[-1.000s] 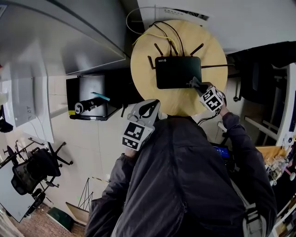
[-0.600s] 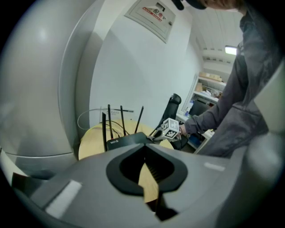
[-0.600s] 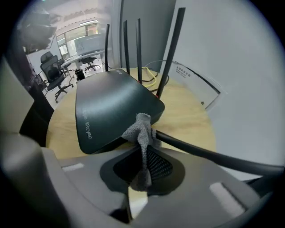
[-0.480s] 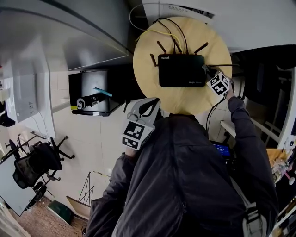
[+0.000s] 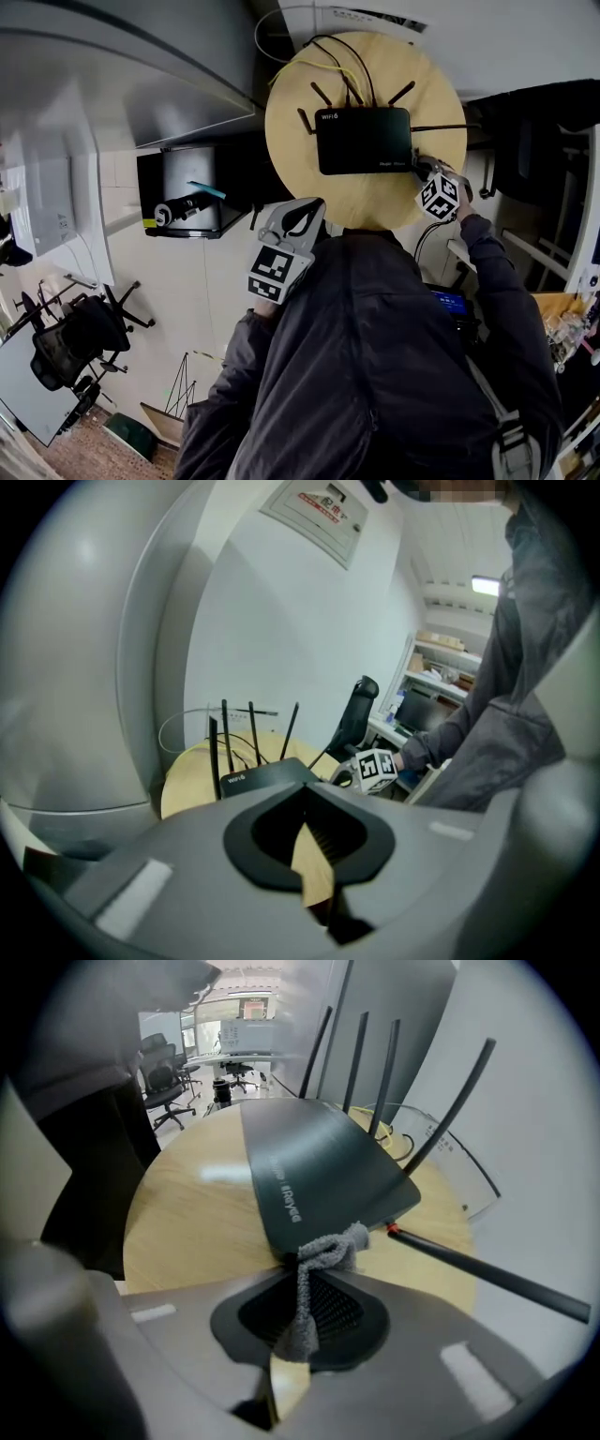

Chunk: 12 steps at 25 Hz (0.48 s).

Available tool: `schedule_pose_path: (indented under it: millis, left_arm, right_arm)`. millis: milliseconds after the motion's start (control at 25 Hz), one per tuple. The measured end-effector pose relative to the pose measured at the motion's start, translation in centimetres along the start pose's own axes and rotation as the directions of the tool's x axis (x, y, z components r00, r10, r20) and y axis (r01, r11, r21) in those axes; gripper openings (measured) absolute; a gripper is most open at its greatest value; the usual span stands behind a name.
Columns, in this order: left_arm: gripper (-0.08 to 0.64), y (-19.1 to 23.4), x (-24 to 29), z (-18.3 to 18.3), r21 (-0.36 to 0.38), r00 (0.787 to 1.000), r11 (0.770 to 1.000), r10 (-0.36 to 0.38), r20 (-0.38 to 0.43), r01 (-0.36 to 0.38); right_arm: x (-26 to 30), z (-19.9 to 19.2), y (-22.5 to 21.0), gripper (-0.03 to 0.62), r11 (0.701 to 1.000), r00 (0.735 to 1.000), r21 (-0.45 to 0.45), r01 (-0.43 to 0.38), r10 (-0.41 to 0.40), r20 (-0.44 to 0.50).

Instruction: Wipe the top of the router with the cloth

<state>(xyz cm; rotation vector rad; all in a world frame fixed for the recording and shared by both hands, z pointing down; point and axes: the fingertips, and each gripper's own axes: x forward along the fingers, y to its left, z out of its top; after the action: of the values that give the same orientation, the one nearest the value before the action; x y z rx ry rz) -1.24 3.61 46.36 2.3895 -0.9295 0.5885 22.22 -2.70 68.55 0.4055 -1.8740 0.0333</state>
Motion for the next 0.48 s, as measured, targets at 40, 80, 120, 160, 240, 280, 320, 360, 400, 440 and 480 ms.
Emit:
schedule_pose_path:
  millis: [40, 80, 120, 160, 240, 280, 320, 360, 400, 440, 480]
  left_arm:
    - [0.000, -0.1, 0.0, 0.0, 0.003, 1.000, 1.000, -0.005, 0.000, 0.005]
    - [0.000, -0.2, 0.0, 0.0, 0.007, 1.000, 1.000, -0.010, 0.000, 0.010]
    - [0.000, -0.3, 0.0, -0.1, 0.011, 1.000, 1.000, -0.015, -0.001, 0.015]
    - [0.000, -0.4, -0.1, -0.1, 0.015, 1.000, 1.000, -0.020, -0.001, 0.020]
    - [0.000, -0.5, -0.3, -0.2, 0.022, 1.000, 0.999, -0.026, -0.001, 0.026]
    - [0.000, -0.5, -0.4, -0.2, 0.024, 1.000, 0.999, -0.026, 0.000, 0.026]
    - [0.000, -0.5, -0.5, -0.4, 0.026, 1.000, 0.999, -0.026, 0.001, 0.026]
    - [0.000, -0.4, -0.7, -0.5, 0.027, 1.000, 0.999, -0.025, 0.002, 0.025]
    - [0.000, -0.5, -0.9, -0.7, 0.028, 1.000, 0.999, -0.027, 0.002, 0.027]
    - [0.000, -0.5, -1.1, -0.8, 0.029, 1.000, 0.999, -0.030, 0.000, 0.030]
    - [0.000, -0.6, -1.3, -1.0, 0.030, 0.999, 0.999, -0.033, 0.000, 0.033]
  right_arm:
    - [-0.2, -0.2, 0.8, 0.028, 1.000, 1.000, 0.001, -0.005, 0.005, 0.000]
    - [-0.3, -0.2, 1.7, 0.028, 1.000, 1.000, 0.002, -0.013, 0.013, 0.002]
    - [-0.4, -0.2, 2.5, 0.028, 1.000, 1.000, 0.004, -0.021, 0.021, 0.004]
    - [-0.5, -0.1, 3.2, 0.028, 1.000, 1.000, 0.010, -0.024, 0.024, 0.005]
    - [-0.5, 0.0, 3.8, 0.028, 0.998, 1.000, 0.069, -0.009, 0.009, -0.002]
    - [-0.5, 0.1, 3.9, 0.028, 0.992, 1.000, 0.126, 0.000, 0.001, -0.005]
    - [-0.6, 0.4, 4.0, 0.028, 0.982, 1.000, 0.190, -0.002, 0.002, 0.000]
    - [-0.7, 1.0, 4.5, 0.028, 0.969, 1.000, 0.246, -0.017, 0.013, 0.016]
    - [-0.8, 2.0, 5.2, 0.028, 0.958, 0.999, 0.285, -0.042, 0.032, 0.039]
    - [-0.9, 3.2, 6.2, 0.028, 0.950, 0.996, 0.305, -0.072, 0.054, 0.066]
    - [-0.9, 4.7, 7.3, 0.028, 0.944, 0.992, 0.313, -0.104, 0.078, 0.096]
